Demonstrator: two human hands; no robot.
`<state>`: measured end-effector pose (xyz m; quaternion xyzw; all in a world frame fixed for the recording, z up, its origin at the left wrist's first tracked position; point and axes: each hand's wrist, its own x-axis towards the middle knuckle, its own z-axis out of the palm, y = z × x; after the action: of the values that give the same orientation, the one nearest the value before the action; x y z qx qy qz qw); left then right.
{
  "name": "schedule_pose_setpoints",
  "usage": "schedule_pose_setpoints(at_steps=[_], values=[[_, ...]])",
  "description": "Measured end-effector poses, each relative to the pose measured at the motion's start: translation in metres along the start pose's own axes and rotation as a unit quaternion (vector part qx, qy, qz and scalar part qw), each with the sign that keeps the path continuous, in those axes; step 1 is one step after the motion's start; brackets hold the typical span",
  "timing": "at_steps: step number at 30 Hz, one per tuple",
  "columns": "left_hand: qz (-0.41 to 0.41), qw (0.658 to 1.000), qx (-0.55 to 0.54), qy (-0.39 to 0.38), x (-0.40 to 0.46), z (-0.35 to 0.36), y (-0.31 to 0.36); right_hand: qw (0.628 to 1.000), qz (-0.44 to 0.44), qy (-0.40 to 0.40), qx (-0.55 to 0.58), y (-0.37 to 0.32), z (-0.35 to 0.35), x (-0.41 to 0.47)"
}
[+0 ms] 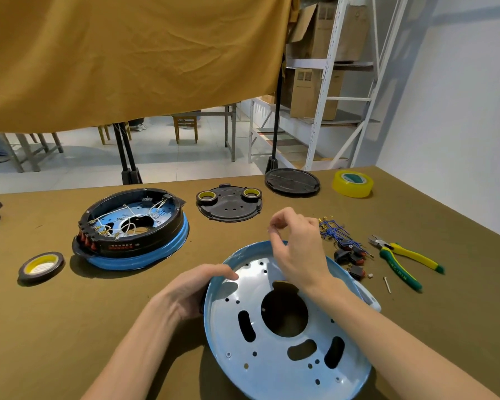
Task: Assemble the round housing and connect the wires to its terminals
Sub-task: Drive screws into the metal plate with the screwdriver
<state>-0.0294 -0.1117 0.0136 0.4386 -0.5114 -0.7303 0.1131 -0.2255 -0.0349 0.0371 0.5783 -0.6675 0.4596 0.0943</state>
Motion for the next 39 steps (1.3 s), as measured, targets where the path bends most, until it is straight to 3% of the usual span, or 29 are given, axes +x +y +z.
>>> schedule_pose_setpoints(at_steps=[4, 13, 20, 24, 26, 32, 39], values=[[0.005, 1.000, 0.001, 0.014, -0.001, 0.000, 0.002, 0.995, 0.076, -0.049, -0.047, 0.004, 0.006, 0.001], [-0.003, 1.000, -0.003, 0.001, 0.003, 0.001, 0.003, 0.992, 0.106, -0.056, -0.037, 0.000, 0.005, 0.003], [0.008, 1.000, -0.001, -0.015, 0.003, 0.000, 0.002, 0.994, 0.094, -0.048, -0.006, -0.001, 0.003, 0.003], [-0.001, 1.000, -0.001, -0.029, 0.005, 0.000, 0.002, 0.990, -0.011, -0.027, 0.134, -0.007, -0.004, 0.000], [-0.004, 0.999, -0.012, -0.035, 0.006, 0.000, 0.001, 0.984, -0.062, -0.056, 0.157, -0.008, -0.006, -0.001], [0.004, 0.998, -0.021, -0.053, 0.004, -0.002, 0.000, 0.972, -0.040, -0.170, 0.160, 0.000, 0.001, -0.008], [-0.004, 0.998, -0.021, -0.054, 0.005, -0.001, -0.001, 0.970, -0.016, -0.190, 0.151, 0.003, 0.005, -0.007]])
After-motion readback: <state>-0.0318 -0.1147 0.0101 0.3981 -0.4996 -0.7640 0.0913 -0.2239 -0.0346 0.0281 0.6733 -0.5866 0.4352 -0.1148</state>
